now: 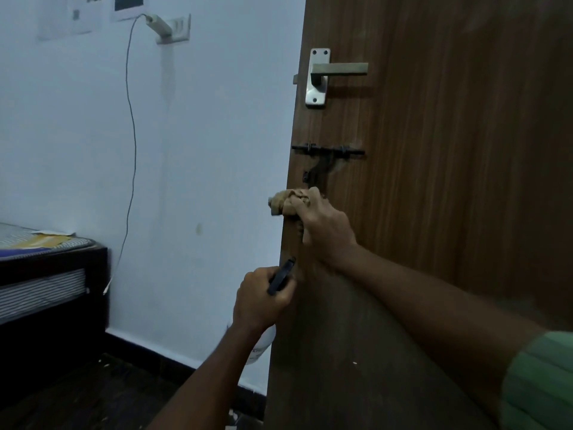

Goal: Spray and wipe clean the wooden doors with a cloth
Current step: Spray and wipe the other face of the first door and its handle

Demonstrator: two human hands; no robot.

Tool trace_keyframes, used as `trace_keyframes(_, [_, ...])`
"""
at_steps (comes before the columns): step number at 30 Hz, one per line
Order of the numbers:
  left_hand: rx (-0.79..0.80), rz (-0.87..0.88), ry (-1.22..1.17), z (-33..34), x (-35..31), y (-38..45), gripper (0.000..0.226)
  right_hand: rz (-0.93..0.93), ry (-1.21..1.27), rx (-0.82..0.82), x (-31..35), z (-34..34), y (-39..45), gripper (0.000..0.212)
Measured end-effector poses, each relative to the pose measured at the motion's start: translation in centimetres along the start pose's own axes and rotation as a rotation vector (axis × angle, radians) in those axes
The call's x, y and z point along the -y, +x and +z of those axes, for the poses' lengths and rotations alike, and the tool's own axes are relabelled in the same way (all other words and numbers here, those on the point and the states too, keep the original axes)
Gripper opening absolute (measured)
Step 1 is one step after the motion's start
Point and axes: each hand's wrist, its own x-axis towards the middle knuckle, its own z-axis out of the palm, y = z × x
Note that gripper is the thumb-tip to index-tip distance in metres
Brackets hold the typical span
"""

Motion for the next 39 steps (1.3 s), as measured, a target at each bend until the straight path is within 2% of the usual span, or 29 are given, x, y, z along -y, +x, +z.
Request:
trace_keyframes(1, [0.018,-0.012,0.027,-0.1,0.3,-0.3,0.040,-0.096,0.014,0.062,0.8,0.6,-1.0,0.046])
trace_keyframes(3, [0.083,-0.021,0.129,-0.2,1.1,-0.8,0.041,-0.500,-0.020,0.227,1.4,1.6,-2.8,0.047])
trace_keyframes(4, [0.126,-0.029,0.181,-0.2,1.5,-1.3,0.039,-0.629,-0.058,0.287,1.0,1.4,-2.9,0.049])
trace_keyframes(5, [0.159,-0.050,0.198,-0.2,1.7,-1.9,0.039,-0.645,-0.092,0.298,0.3,1.3,-2.4,0.053])
trace_keyframes(9, [0.189,-0.159,0.145,-0.2,2.9,-3.4,0.037,-0.238,-0.053,0.021,-0.9,0.1,-0.5,0.053])
trace_keyframes(13, [0.148,-0.279,0.108,-0.3,3.2,-2.8,0.048,-0.145,-0.121,-0.108,-0.7,0.2,-0.9,0.047])
trace_keyframes(17, [0.071,-0.257,-0.005,0.0,2.5,-3.0,0.054,0.028,-0.127,-0.153,1.6,1.9,-3.7,0.047])
trace_keyframes(19, [0.048,-0.223,-0.068,0.0,2.4,-3.1,0.056,-0.009,-0.088,-0.139,3.2,3.5,-6.8,0.045])
trace_keyframes(20, [0.039,-0.219,-0.077,0.0,2.3,-3.1,0.056,-0.111,-0.078,-0.118,3.7,4.3,-8.5,0.042])
trace_keyframes(23, [0.007,-0.193,-0.092,-0.2,2.2,-3.1,0.047,-0.618,-0.146,0.120,4.2,5.3,-13.1,0.033])
trace_keyframes(24, [0.000,-0.193,-0.096,-0.4,2.1,-3.0,0.044,-0.717,-0.186,0.175,4.0,5.1,-13.5,0.030])
trace_keyframes(25, [0.003,-0.197,-0.106,-0.6,2.0,-3.0,0.043,-0.718,-0.196,0.167,3.7,4.9,-13.3,0.030])
trace_keyframes(26, [0.013,-0.197,-0.117,-0.7,1.9,-2.9,0.043,-0.620,-0.174,0.104,3.4,4.6,-12.4,0.032])
trace_keyframes(29, [-0.007,-0.202,-0.149,-0.9,2.1,-2.7,0.045,-0.027,-0.065,-0.114,3.2,3.8,-8.7,0.040])
trace_keyframes(31, [-0.013,-0.220,-0.150,-0.6,2.3,-2.8,0.044,0.155,-0.048,-0.166,4.0,3.5,-8.3,0.044])
trace_keyframes(33, [-0.011,-0.234,-0.148,-0.4,2.2,-2.9,0.045,0.062,-0.027,-0.153,4.9,4.5,-10.5,0.043])
trace_keyframes(36, [-0.014,-0.240,-0.164,0.1,1.9,-3.0,0.042,-0.288,-0.094,-0.013,4.4,5.9,-14.5,0.056])
trace_keyframes(38, [-0.012,-0.234,-0.162,0.6,1.5,-2.7,0.042,-0.277,-0.135,-0.031,3.6,5.6,-14.2,0.058])
trace_keyframes(39, [-0.009,-0.224,-0.157,0.8,1.4,-2.6,0.042,-0.161,-0.114,-0.088,3.4,5.0,-13.3,0.053])
